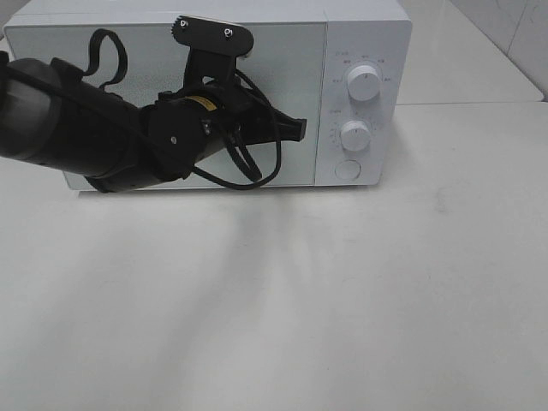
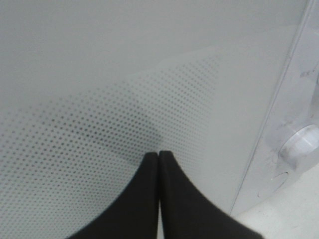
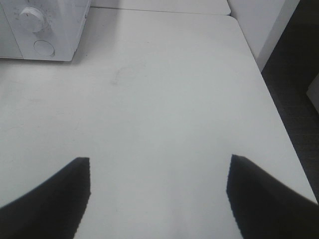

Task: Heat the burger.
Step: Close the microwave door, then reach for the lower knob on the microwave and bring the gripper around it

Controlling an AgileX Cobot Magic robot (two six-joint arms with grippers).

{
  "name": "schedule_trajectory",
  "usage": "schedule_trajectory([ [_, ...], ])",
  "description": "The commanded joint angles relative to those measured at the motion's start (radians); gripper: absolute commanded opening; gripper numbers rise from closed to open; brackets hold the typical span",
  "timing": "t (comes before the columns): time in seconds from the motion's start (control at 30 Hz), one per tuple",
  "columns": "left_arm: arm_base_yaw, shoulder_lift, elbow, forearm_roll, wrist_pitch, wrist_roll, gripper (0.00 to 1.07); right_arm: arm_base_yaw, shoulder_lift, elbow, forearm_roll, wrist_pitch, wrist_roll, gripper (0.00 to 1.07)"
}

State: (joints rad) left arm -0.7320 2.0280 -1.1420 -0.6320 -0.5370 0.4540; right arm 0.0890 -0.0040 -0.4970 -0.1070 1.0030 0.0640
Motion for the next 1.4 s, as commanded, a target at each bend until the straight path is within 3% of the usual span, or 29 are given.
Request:
schedule_trajectory([
  [0.03, 0.028, -0.029, -0.028, -0.042, -0.026, 0.0, 0.0, -0.008, -0.027, 0.0, -0.009, -0.007, 0.009, 0.75],
  [0.33, 0.003, -0.13, 0.083, -0.043, 0.098, 0.0, 0.0, -0.008, -0.027, 0.0, -0.009, -0.007, 0.009, 0.75],
  [0.37, 0.003, -0.142, 0.095, -0.043, 0.124, 0.0, 0.02, -0.008, -0.027, 0.0, -0.009, -0.007, 0.009, 0.75],
  [0.4, 0.003, -0.168, 0.12, -0.043, 0.203, -0.001, 0.13, -0.008, -0.027, 0.0, -0.009, -0.007, 0.009, 0.75],
  [0.43, 0.003, -0.168, 0.12, -0.043, 0.203, -0.001, 0.13, -0.008, -0.027, 0.0, -0.009, -0.007, 0.009, 0.75],
  [0.47, 0.003, -0.19, 0.137, -0.043, 0.296, -0.002, 0.39, -0.008, -0.027, 0.0, -0.009, -0.007, 0.009, 0.75],
  [0.5, 0.003, -0.19, 0.137, -0.043, 0.296, -0.002, 0.39, -0.008, -0.027, 0.0, -0.009, -0.007, 0.009, 0.75],
  [0.53, 0.003, -0.196, 0.144, -0.046, 0.329, -0.009, 0.57, -0.008, -0.027, 0.0, -0.009, -0.007, 0.009, 0.75],
  [0.57, 0.003, -0.204, 0.154, -0.057, 0.378, -0.015, 0.91, -0.008, -0.027, 0.0, -0.009, -0.007, 0.009, 0.75],
  [0.6, 0.003, -0.204, 0.154, -0.057, 0.378, -0.015, 0.91, -0.008, -0.027, 0.0, -0.009, -0.007, 0.009, 0.75],
  [0.63, 0.003, -0.217, 0.157, -0.058, 0.452, -0.015, 1.0, -0.008, -0.027, 0.0, -0.009, -0.007, 0.009, 0.75],
  [0.87, 0.003, -0.266, 0.157, -0.02, 0.64, -0.009, 0.99, -0.008, -0.027, 0.0, -0.009, -0.007, 0.009, 0.75],
  [1.0, 0.003, -0.329, 0.157, 0.07, 0.787, -0.009, 0.99, -0.008, -0.027, 0.0, -0.009, -0.007, 0.009, 0.75],
  [1.13, 0.007, -0.365, 0.157, 0.093, 0.882, -0.019, 0.99, -0.008, -0.027, 0.0, -0.009, -0.007, 0.009, 0.75],
  [1.27, 0.073, -0.406, 0.155, 0.089, 1.046, -0.078, 0.99, -0.008, -0.027, 0.0, -0.009, -0.007, 0.009, 0.75],
  [1.4, 0.152, -0.432, 0.154, 0.092, 1.167, -0.1, 0.99, -0.008, -0.027, 0.0, -0.009, -0.007, 0.009, 0.75],
])
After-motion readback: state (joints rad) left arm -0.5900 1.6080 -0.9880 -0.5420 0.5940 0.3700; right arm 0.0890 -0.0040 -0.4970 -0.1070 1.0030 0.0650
